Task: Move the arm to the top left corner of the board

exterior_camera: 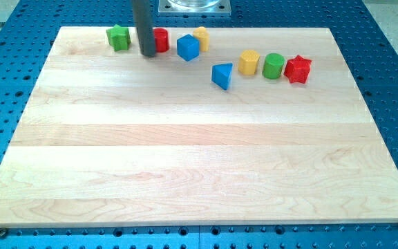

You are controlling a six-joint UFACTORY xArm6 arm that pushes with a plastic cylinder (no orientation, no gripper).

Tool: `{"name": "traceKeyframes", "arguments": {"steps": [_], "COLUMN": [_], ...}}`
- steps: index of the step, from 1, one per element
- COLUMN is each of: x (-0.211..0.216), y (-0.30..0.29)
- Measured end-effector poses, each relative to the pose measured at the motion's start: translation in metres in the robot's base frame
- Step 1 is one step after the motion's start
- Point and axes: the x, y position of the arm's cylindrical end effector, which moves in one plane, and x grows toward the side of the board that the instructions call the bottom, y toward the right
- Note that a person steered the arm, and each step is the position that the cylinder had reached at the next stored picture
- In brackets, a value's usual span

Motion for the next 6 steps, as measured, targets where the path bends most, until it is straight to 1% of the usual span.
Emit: {"name": "traceKeyframes", "arguments": {"steps": [1,2,3,4,5,6], "x": [0.019,0.051,0.042,0.035,-0.014,-0.060], "y": [-0.040,-0.130,-0.207,-0.221,-0.220,-0.206]}}
